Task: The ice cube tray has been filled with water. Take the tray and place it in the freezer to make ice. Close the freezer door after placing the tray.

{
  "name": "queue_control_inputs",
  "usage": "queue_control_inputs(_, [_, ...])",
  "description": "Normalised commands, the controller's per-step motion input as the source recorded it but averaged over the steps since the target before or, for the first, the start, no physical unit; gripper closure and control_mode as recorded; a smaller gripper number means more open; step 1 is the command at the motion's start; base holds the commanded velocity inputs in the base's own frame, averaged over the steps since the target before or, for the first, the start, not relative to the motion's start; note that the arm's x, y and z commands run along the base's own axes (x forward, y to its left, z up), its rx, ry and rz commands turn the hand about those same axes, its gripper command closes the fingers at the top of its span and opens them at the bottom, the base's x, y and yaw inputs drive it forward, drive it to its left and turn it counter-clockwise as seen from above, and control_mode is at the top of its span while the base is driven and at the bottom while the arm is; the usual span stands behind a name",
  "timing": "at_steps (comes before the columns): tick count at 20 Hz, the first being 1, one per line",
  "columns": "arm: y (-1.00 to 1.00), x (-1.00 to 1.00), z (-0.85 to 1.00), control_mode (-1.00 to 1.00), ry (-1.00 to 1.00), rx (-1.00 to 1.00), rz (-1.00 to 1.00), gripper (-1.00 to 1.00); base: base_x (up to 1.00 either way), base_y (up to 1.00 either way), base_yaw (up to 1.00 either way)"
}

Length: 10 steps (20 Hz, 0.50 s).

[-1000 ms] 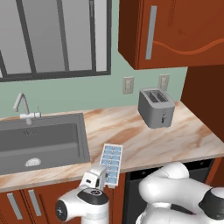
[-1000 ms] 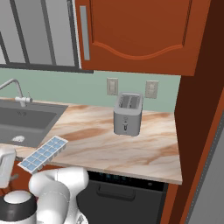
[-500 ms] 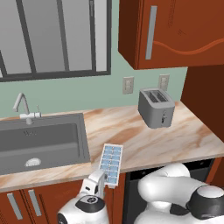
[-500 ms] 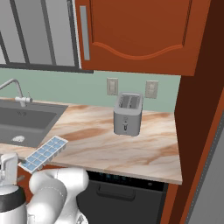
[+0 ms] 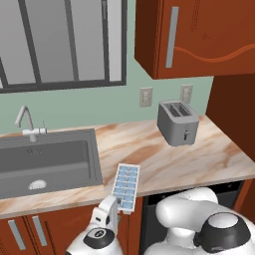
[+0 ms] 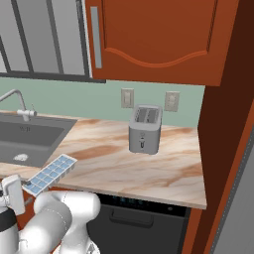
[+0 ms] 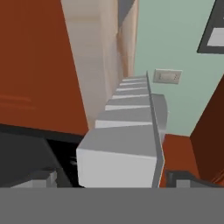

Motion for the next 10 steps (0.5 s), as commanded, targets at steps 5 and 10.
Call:
queue_control_inputs(5, [0.08,0.01,-0.02,-1.00,-0.14,-0.11,0.00,-1.00,0.00,0.00,0.00])
queue_control_inputs(10, [0.07,0.00,0.00,-1.00,-0.18,-0.11,0.00,-1.00,0.00,0.00,0.00])
